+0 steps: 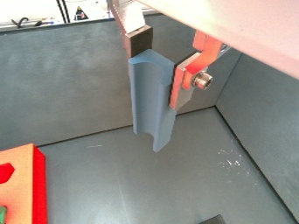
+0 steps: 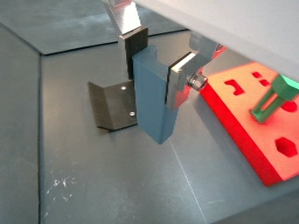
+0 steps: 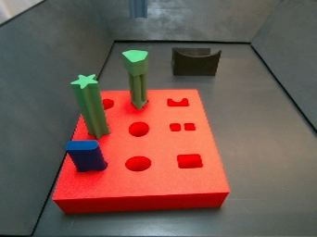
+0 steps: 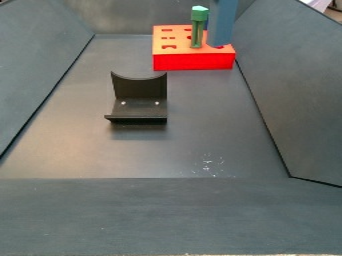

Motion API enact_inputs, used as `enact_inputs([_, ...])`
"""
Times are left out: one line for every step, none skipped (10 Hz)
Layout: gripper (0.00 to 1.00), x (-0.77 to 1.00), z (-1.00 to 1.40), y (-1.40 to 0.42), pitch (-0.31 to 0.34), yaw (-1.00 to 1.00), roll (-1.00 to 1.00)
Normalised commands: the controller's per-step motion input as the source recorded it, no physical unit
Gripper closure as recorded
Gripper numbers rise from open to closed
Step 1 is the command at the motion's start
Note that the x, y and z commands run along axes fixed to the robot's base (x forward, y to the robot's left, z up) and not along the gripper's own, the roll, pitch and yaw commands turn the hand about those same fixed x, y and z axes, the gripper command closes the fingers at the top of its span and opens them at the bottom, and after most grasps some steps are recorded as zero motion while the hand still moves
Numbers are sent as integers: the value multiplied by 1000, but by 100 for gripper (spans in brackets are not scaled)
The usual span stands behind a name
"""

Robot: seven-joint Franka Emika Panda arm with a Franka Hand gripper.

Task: Pick up the arch object. Move up. Rotate the arch object. Move to above the board. Insert the arch object.
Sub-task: Rotate the arch object.

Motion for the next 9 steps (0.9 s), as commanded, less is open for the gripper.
enact_inputs([100,6,-32,11,-23,-1000,-25])
enact_inputs([100,7,-23,23,-26,-1000,-27])
enact_inputs([100,2,-25,15,-27,-1000,-30])
enact_inputs([100,1,-19,13,-27,-1000,-32])
enact_inputs([100,-1,-13,10,-27,-1000,-35])
enact_inputs([100,-2,-9,9,-28,-1000,-39])
enact_inputs([100,-4,-9,8,-30,-1000,-44])
enact_inputs([100,-6,-9,8,-33,-1000,-50])
enact_inputs([100,-6,-9,7,-38,-1000,-60])
